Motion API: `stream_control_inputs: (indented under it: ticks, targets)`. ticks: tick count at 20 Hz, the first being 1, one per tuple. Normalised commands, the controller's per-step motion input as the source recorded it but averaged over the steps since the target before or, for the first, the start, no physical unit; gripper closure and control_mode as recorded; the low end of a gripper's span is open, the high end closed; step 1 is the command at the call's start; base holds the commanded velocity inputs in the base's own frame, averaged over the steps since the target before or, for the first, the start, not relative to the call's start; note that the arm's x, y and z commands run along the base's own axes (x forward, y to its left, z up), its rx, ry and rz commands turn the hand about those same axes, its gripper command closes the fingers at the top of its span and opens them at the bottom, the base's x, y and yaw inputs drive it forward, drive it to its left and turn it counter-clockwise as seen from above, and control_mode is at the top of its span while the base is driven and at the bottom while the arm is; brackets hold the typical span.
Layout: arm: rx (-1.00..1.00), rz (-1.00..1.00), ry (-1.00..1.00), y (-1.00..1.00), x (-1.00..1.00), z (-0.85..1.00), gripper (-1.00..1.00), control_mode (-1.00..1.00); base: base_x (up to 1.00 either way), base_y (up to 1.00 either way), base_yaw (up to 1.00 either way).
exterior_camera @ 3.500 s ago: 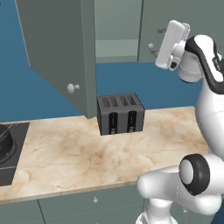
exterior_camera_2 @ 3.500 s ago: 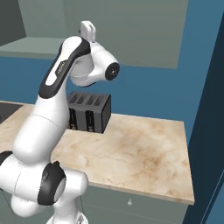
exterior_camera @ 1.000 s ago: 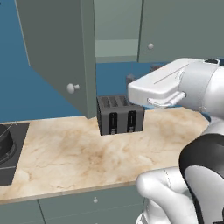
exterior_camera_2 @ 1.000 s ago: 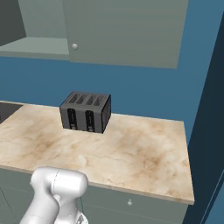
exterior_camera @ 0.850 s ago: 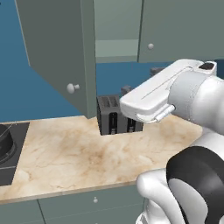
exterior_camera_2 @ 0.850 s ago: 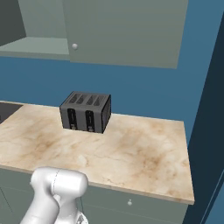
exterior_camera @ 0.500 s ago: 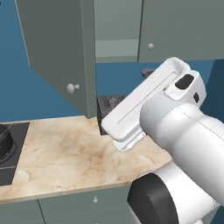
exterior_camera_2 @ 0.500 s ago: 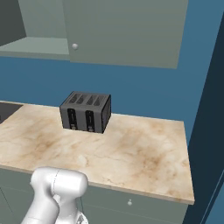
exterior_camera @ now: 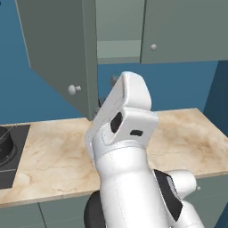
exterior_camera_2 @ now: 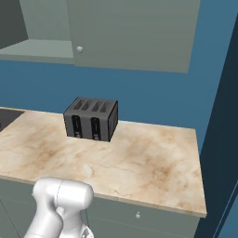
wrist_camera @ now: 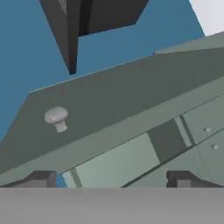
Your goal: Open the cabinet and move the ladle to the pot. Then close the cabinet.
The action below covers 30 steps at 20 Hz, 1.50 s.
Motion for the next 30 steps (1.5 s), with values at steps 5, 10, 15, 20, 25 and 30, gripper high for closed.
stream_control_inputs:
  ticks: [5,10,15,20,25,30]
  targets:
    - [-0.42,-0.31,-0.25,0.56,0.22,-0.17,-1.00,-1.00,0.00,0.00,0.00]
    - [-0.29,-0.27,-0.16,0.61,0.25,-0.03,-1.00,-1.00,0.00,0.00,0.00]
    - [-0.13,-0.20,-0.02,0.54,0.33,-0.04,-1.00,-1.00,0.00,0.00,0.00]
    - [0.00,-0.15,0.01,0.21,0.39,-0.10,-1.00,-1.00,0.00,0.00,0.00]
    - [0.00,-0.15,0.01,0.19,0.39,-0.06,-1.00,-1.00,0.00,0.00,0.00]
    - [0.01,-0.12,0.00,0.05,0.26,0.00,-1.00,-1.00,0.00,0.00,0.00]
